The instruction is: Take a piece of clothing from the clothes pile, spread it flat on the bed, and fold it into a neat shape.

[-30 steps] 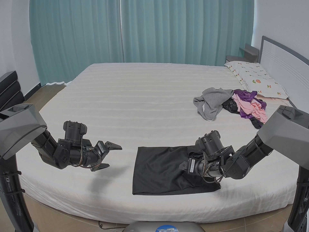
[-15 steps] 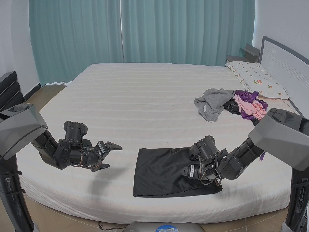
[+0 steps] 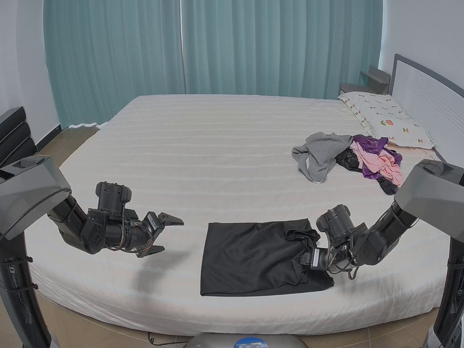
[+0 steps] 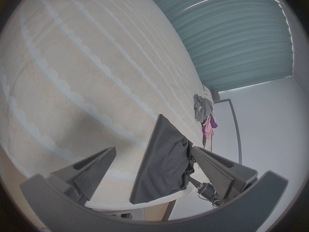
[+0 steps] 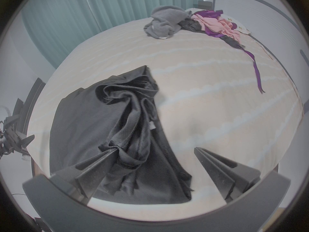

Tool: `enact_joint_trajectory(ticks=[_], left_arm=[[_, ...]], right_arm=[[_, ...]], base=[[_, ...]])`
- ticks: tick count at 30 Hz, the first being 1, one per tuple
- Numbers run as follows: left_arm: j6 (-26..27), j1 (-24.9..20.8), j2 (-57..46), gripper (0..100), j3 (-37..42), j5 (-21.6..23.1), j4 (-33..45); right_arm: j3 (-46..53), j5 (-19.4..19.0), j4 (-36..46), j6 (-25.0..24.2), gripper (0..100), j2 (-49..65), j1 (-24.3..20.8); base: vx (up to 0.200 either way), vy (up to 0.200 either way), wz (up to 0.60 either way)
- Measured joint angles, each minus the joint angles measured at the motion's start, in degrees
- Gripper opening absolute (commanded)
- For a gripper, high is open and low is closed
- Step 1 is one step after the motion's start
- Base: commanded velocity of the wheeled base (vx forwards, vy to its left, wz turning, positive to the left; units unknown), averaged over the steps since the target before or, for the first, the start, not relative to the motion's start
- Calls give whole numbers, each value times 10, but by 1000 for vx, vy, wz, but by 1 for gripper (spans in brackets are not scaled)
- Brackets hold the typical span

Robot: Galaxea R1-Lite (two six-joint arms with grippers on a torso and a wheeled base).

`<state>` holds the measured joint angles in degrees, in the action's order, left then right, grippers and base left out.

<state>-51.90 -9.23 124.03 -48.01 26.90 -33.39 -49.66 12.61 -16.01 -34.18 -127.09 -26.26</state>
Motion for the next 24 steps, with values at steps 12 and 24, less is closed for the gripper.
enact_joint_trajectory(ticks=[12,24], left_arm=[[0,0,0,100,-1,0,0],[0,0,0,100,-1,-1,0]], right_arm=[[133,-55,-78,10,100,90,66],[140,-120,-125,7,100,127,51]], base=[[0,0,0],[0,0,0]])
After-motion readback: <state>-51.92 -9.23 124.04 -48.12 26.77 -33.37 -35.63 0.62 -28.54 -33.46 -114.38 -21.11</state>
